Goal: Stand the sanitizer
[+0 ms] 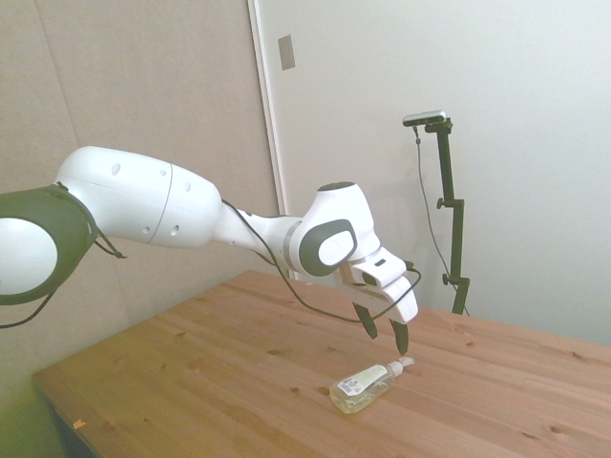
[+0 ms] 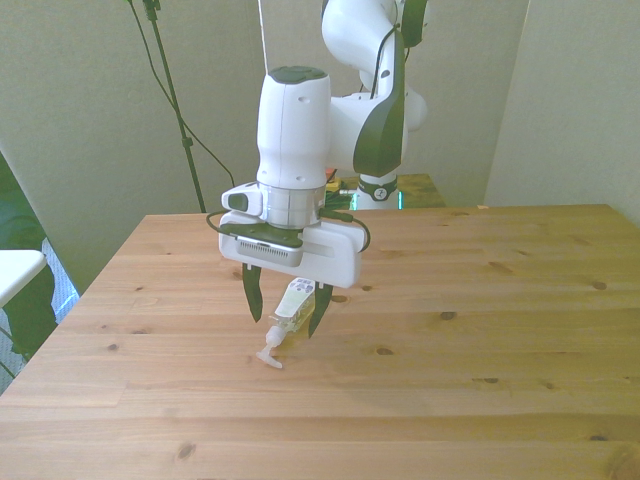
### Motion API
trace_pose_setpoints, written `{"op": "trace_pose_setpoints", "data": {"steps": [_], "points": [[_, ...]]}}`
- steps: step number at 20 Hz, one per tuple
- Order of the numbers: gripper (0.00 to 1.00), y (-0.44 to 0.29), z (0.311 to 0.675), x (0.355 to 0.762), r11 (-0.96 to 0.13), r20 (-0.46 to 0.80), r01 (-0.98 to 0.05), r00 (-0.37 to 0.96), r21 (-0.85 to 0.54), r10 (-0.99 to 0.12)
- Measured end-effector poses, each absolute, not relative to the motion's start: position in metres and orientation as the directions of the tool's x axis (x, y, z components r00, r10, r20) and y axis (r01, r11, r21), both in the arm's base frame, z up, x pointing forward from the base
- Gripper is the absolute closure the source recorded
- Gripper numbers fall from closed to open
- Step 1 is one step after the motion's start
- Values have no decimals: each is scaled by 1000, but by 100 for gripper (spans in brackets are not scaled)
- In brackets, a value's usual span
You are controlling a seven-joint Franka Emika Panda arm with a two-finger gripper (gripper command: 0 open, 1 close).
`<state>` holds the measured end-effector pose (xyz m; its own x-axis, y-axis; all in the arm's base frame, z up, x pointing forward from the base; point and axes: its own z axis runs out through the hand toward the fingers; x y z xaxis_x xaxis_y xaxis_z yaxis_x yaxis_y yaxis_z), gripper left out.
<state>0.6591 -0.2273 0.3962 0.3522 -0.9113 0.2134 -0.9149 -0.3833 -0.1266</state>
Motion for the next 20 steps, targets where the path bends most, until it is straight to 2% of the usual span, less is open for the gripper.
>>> {"op": "trace_pose_setpoints", "data": {"steps": [9,10,20], "points": [[0,-245,366,674,-354,197,-928,328,-114,-924],[100,-247,363,674,-353,195,-929,327,-111,-924],[100,-260,354,670,-335,166,-936,315,-113,-935]]}}
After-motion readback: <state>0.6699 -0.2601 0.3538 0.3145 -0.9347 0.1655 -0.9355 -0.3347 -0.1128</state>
